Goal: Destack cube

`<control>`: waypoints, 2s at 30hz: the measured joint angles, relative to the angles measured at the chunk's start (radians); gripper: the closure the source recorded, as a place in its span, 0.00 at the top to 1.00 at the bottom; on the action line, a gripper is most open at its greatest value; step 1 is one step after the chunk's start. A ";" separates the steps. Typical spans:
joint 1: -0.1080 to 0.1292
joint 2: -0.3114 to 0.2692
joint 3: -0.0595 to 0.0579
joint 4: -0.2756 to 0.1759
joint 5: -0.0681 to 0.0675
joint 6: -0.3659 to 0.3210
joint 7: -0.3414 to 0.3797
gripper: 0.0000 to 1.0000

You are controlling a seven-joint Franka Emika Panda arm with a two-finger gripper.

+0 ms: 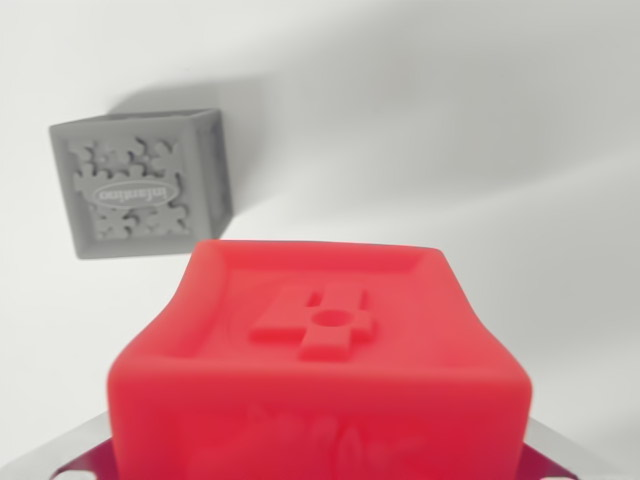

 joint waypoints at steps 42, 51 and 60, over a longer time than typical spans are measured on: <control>-0.065 -0.009 -0.019 -0.184 0.012 0.176 -0.001 0.00; -0.083 -0.007 -0.019 -0.212 0.014 0.208 -0.003 0.00; -0.102 0.001 -0.019 -0.241 0.016 0.244 -0.006 0.00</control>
